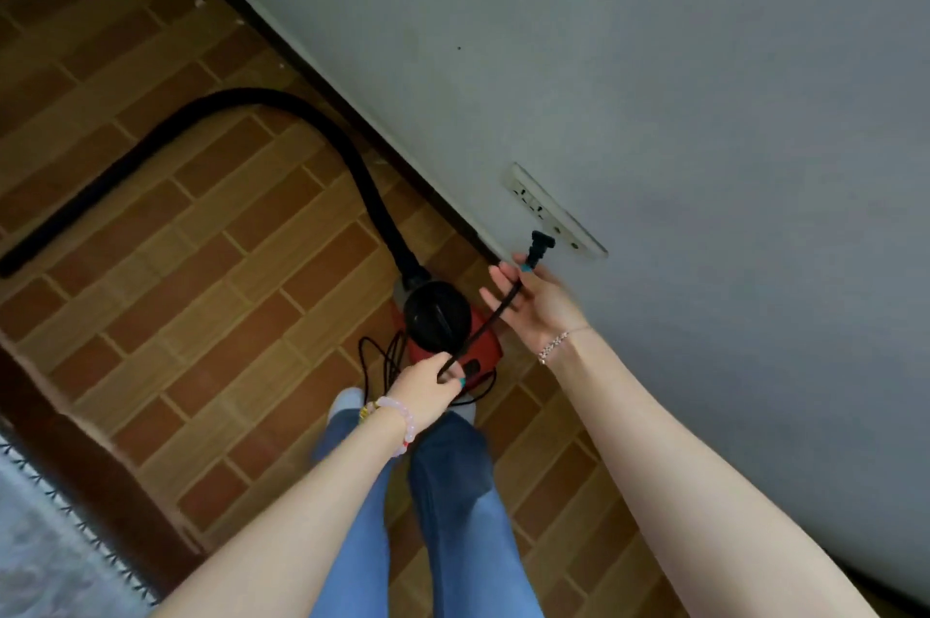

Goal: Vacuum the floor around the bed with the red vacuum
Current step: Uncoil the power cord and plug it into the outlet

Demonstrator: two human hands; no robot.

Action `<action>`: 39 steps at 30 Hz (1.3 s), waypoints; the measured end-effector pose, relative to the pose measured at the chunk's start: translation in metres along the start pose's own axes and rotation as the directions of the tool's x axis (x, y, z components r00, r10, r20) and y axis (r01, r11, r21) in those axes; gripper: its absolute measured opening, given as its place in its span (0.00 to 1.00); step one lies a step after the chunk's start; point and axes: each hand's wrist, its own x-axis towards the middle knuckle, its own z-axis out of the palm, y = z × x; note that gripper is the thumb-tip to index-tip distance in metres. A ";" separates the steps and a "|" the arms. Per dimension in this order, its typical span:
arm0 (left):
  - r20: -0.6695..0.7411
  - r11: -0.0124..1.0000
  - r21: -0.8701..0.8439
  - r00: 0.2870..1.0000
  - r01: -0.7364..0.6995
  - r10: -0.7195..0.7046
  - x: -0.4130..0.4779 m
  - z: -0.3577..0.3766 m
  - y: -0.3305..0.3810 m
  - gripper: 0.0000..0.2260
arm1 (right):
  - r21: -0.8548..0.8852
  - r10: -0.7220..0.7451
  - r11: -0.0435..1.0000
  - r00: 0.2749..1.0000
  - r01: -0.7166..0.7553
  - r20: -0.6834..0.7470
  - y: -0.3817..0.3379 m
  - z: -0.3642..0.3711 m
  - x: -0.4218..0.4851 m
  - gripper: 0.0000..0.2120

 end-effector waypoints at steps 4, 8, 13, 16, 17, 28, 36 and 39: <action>-0.047 0.976 0.194 0.993 -0.094 0.105 0.020 -0.006 -0.026 0.06 | 0.010 0.037 0.999 0.995 -0.036 -0.097 -0.001 -0.008 0.030 0.10; -0.061 0.963 0.224 0.984 -0.149 0.166 0.046 -0.025 -0.038 0.08 | 0.005 0.024 1.000 0.985 -0.023 -0.172 0.000 -0.017 0.055 0.09; -0.085 0.955 0.228 0.973 -0.189 0.213 0.073 -0.048 -0.043 0.10 | -0.063 -0.037 0.998 0.959 0.020 -0.282 0.006 -0.017 0.085 0.12; -0.025 0.960 0.197 0.977 -0.201 0.209 0.088 -0.059 -0.053 0.09 | -0.112 -0.052 0.994 0.948 0.018 -0.314 0.012 -0.015 0.099 0.13; -0.017 0.967 0.179 0.982 -0.183 0.189 0.092 -0.062 -0.057 0.09 | -0.137 -0.054 0.991 0.946 0.010 -0.320 0.015 -0.014 0.103 0.13; -0.031 0.988 -0.154 0.999 -0.017 0.012 0.132 -0.070 -0.063 0.08 | -0.143 -0.113 0.987 0.950 0.074 -0.290 0.020 -0.013 0.153 0.10; -0.140 0.971 -0.228 0.990 -0.067 0.035 0.154 -0.066 -0.058 0.08 | 0.007 -0.114 0.993 0.967 0.119 -0.229 0.017 -0.020 0.179 0.15; -0.152 0.965 -0.251 0.988 -0.074 0.036 0.161 -0.069 -0.058 0.09 | 0.038 -0.123 0.990 0.969 0.134 -0.215 0.016 -0.020 0.185 0.16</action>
